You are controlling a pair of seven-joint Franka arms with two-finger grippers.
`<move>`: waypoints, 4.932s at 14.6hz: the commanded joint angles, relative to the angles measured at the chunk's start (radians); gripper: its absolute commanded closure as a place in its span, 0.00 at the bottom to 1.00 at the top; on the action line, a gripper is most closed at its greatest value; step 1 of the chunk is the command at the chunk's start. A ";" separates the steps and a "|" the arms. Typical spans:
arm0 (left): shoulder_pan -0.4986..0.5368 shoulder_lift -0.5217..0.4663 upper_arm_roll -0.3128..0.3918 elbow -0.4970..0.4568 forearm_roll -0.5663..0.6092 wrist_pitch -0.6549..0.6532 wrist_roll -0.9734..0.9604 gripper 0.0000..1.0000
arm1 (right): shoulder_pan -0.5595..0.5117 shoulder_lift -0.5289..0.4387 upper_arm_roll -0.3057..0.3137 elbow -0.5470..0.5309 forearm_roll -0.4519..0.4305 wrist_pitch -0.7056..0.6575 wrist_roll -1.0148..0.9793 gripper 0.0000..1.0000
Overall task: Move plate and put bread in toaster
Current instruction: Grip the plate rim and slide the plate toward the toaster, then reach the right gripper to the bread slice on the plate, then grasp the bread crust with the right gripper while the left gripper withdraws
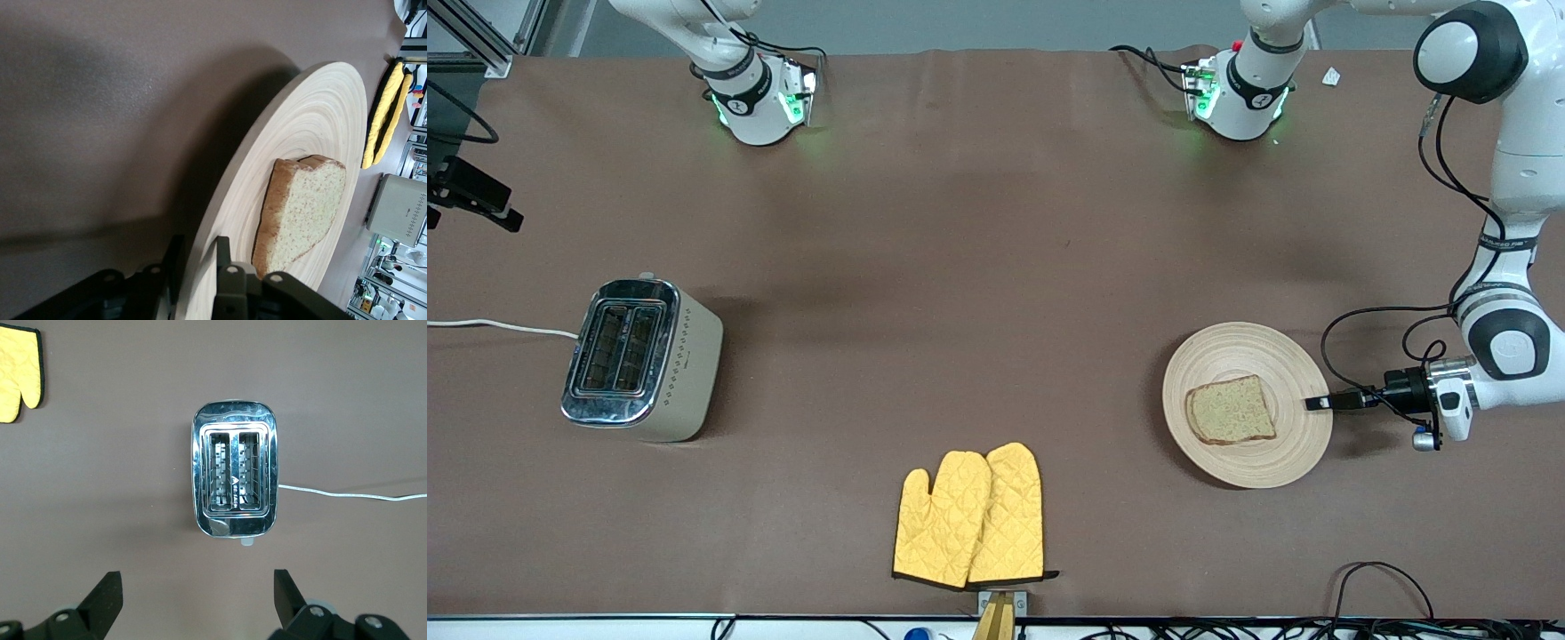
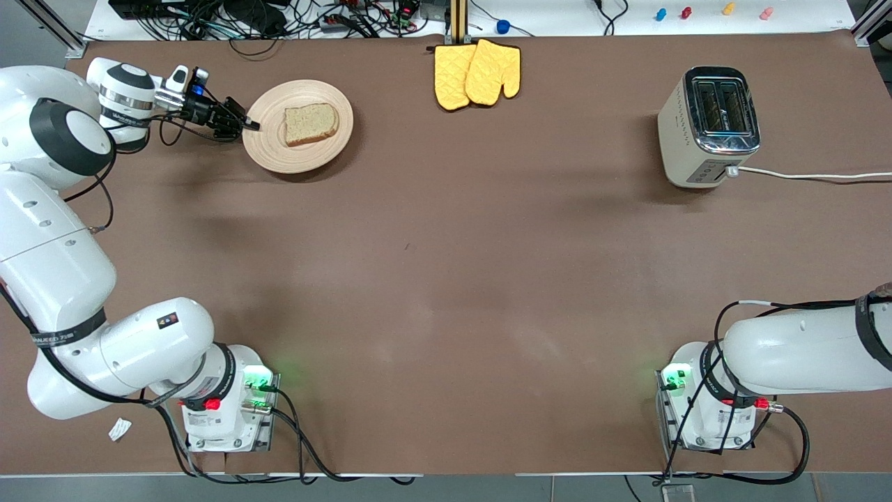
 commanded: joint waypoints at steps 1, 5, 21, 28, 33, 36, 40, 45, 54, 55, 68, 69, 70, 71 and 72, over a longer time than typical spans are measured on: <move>0.007 0.009 -0.001 0.014 -0.009 0.004 0.023 0.90 | 0.001 -0.008 -0.001 -0.006 0.009 -0.001 -0.010 0.00; 0.015 0.005 -0.001 0.012 -0.052 -0.010 0.125 1.00 | 0.001 -0.008 -0.001 -0.006 0.009 0.000 -0.010 0.00; -0.094 -0.100 -0.259 -0.012 -0.019 -0.095 0.094 1.00 | 0.004 -0.005 -0.005 0.001 0.000 0.020 -0.142 0.00; -0.382 -0.103 -0.264 -0.018 -0.042 0.065 -0.089 1.00 | 0.004 -0.003 -0.005 0.000 -0.004 0.045 -0.161 0.00; -0.474 -0.071 -0.267 -0.078 -0.064 0.145 -0.095 1.00 | -0.008 0.021 -0.007 -0.003 -0.004 0.042 -0.158 0.00; -0.513 -0.068 -0.270 -0.119 -0.097 0.238 -0.086 1.00 | -0.016 0.029 -0.008 -0.003 -0.009 0.034 -0.159 0.00; -0.525 -0.034 -0.268 -0.142 -0.198 0.273 0.039 0.99 | -0.013 0.055 -0.007 -0.006 -0.040 0.032 -0.156 0.00; -0.521 0.007 -0.268 -0.161 -0.262 0.309 0.168 0.99 | 0.048 0.092 -0.004 -0.067 0.097 0.034 0.085 0.00; -0.521 0.009 -0.268 -0.172 -0.309 0.379 0.188 0.00 | 0.420 0.308 -0.002 -0.134 0.106 0.308 0.505 0.00; -0.514 -0.006 -0.267 -0.172 -0.309 0.379 0.163 0.00 | 0.459 0.342 -0.002 -0.141 0.106 0.353 0.546 0.00; -0.336 -0.337 -0.259 -0.106 0.223 0.255 -0.546 0.00 | 0.658 0.621 -0.004 -0.212 0.147 0.755 0.697 0.26; -0.333 -0.348 -0.259 -0.075 0.304 0.220 -0.619 0.00 | 0.668 0.632 -0.004 -0.213 0.147 0.767 0.712 0.28; -0.332 -0.354 -0.259 -0.048 0.378 0.173 -0.690 0.00 | 0.673 0.638 -0.004 -0.213 0.147 0.778 0.733 0.31; -0.330 -0.364 -0.259 -0.025 0.455 0.121 -0.745 0.00 | 0.682 0.646 -0.004 -0.213 0.146 0.792 0.737 0.34; -0.324 -0.368 -0.259 0.003 0.522 0.076 -0.788 0.00 | 0.685 0.649 -0.004 -0.213 0.146 0.801 0.737 0.37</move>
